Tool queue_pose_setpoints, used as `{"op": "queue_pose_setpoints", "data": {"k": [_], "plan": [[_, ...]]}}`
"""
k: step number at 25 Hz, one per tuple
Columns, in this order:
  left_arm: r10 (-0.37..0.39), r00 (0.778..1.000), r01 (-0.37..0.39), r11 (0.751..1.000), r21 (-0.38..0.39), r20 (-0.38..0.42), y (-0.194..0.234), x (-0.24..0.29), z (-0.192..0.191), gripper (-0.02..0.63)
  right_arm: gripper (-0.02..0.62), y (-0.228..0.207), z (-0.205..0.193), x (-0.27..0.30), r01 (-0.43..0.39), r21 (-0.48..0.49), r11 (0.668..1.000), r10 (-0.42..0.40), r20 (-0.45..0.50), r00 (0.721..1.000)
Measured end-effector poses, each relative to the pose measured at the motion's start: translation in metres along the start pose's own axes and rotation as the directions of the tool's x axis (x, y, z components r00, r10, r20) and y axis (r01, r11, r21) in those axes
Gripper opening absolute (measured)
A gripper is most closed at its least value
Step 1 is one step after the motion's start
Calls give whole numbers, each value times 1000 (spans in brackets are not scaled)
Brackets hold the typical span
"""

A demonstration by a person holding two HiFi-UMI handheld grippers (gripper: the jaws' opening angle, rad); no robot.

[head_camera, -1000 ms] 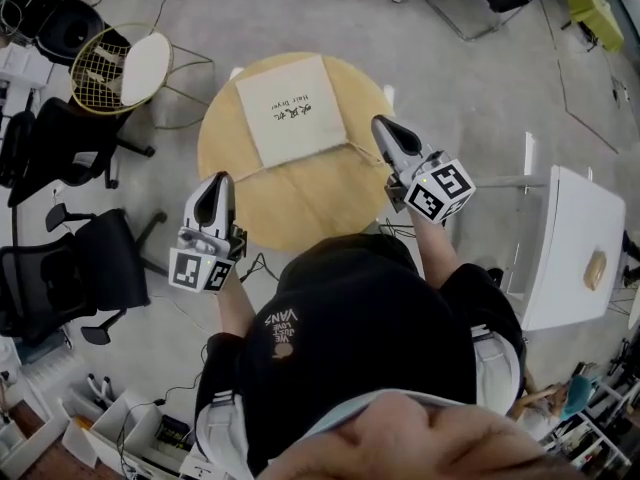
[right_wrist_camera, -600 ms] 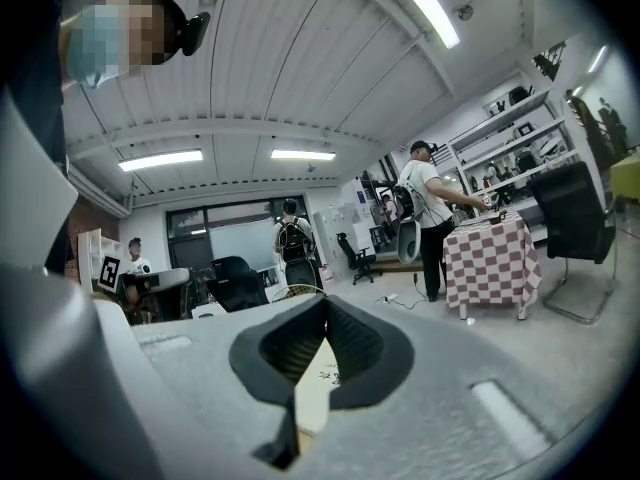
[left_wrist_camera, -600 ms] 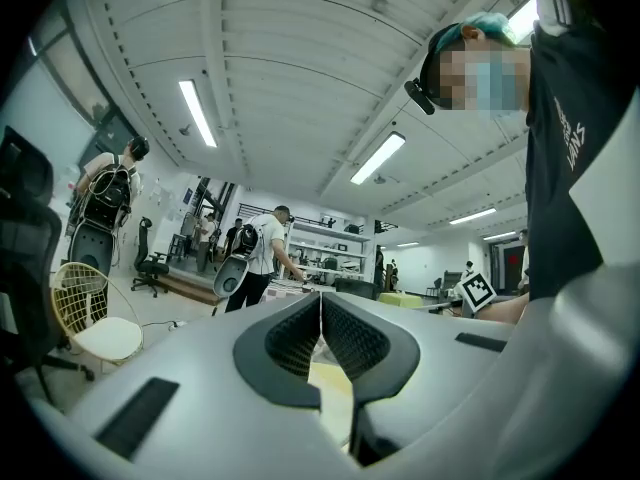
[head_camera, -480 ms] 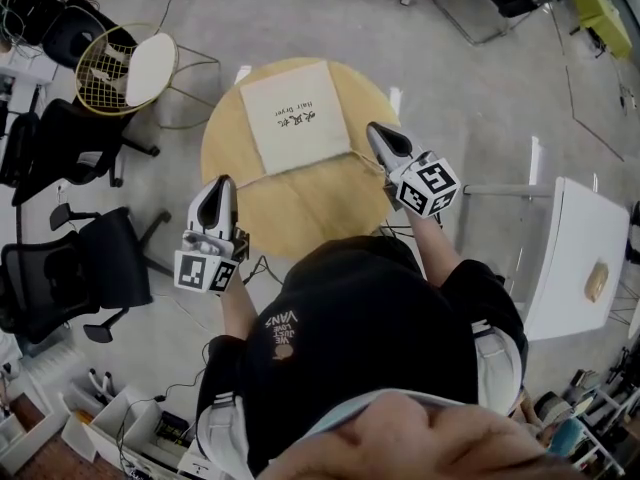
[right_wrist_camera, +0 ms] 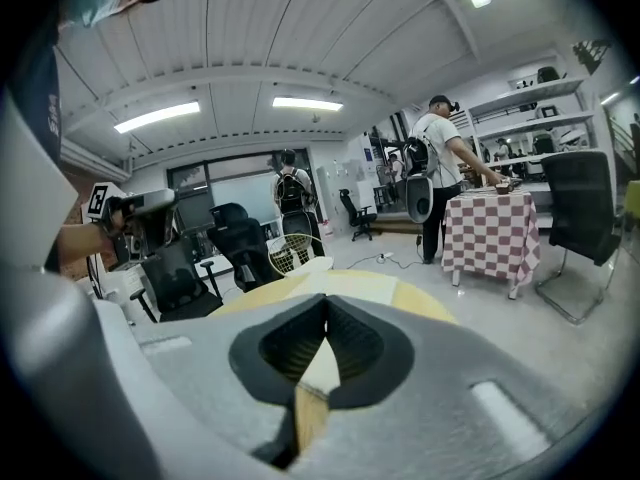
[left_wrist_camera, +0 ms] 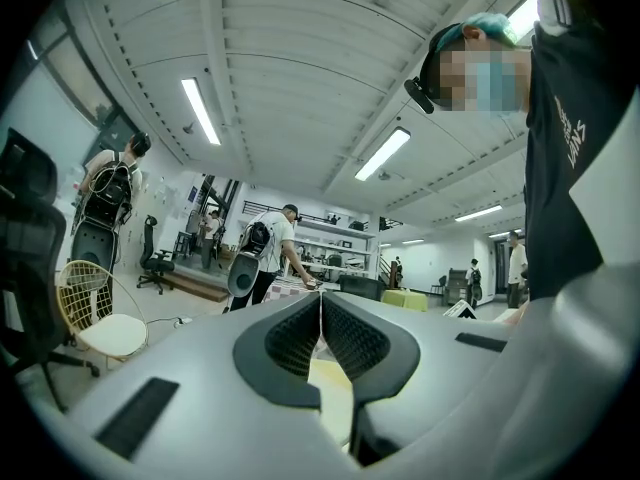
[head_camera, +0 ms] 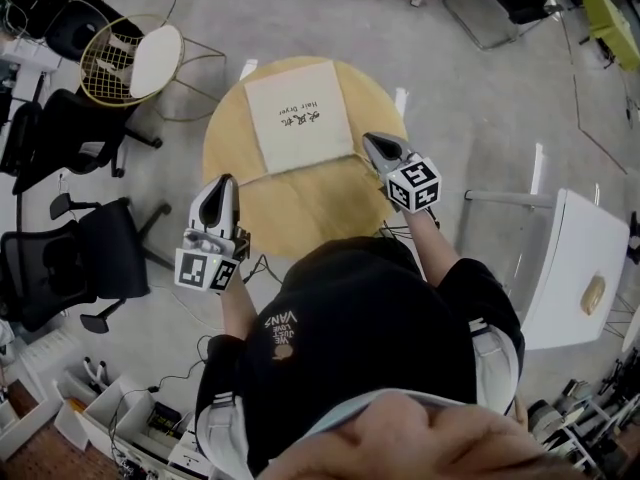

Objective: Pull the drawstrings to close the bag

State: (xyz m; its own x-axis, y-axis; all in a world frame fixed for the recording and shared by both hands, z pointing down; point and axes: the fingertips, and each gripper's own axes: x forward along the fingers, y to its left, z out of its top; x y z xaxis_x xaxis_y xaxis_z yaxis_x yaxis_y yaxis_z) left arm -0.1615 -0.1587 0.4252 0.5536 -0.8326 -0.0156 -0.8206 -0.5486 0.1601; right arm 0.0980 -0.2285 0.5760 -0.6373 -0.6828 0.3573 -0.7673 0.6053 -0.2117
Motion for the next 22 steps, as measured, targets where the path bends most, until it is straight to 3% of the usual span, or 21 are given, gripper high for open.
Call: {"op": "queue_pose_setpoints", "data": {"k": [10, 18, 22], "plan": [[34, 999, -35, 999, -26, -32, 4, 3, -27, 5, 0, -7, -52, 18, -36, -26, 999, 32, -155, 987], [42, 997, -45, 998, -47, -58, 3, 5, -40, 5, 2, -12, -97, 30, -83, -74, 994, 56, -313, 948], [50, 996, -54, 997, -60, -75, 5, 4, -49, 5, 2, -14, -112, 37, -98, -81, 992, 64, -348, 935]]}}
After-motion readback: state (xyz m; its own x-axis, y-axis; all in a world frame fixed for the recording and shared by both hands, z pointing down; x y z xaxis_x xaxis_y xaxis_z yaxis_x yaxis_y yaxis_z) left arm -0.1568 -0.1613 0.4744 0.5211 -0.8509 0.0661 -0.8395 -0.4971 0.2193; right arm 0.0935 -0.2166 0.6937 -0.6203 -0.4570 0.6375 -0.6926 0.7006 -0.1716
